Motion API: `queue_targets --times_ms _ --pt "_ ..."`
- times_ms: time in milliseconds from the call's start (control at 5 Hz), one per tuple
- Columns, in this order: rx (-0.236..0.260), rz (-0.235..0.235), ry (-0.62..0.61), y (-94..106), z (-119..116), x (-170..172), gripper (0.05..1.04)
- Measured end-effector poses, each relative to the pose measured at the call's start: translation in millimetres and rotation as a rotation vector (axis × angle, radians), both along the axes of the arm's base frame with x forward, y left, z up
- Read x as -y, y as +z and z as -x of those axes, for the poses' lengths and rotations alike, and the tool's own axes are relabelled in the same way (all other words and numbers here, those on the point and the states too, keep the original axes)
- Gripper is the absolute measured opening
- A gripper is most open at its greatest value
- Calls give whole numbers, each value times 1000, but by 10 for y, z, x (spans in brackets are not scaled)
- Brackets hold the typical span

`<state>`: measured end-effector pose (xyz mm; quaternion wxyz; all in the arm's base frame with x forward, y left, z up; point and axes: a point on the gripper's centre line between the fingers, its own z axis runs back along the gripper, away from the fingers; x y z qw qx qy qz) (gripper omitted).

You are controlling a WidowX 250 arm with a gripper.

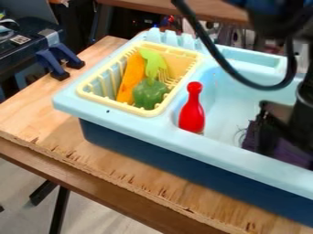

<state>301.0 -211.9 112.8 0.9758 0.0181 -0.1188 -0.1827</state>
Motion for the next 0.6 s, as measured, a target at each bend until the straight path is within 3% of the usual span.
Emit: queue_targets --times_ms 200,400,600 --pt "42 25 -44 310 -34 60 1002" --pt "16 112 -80 452 2 62 1002" --pt "18 119 -81 479 -2 46 1002"
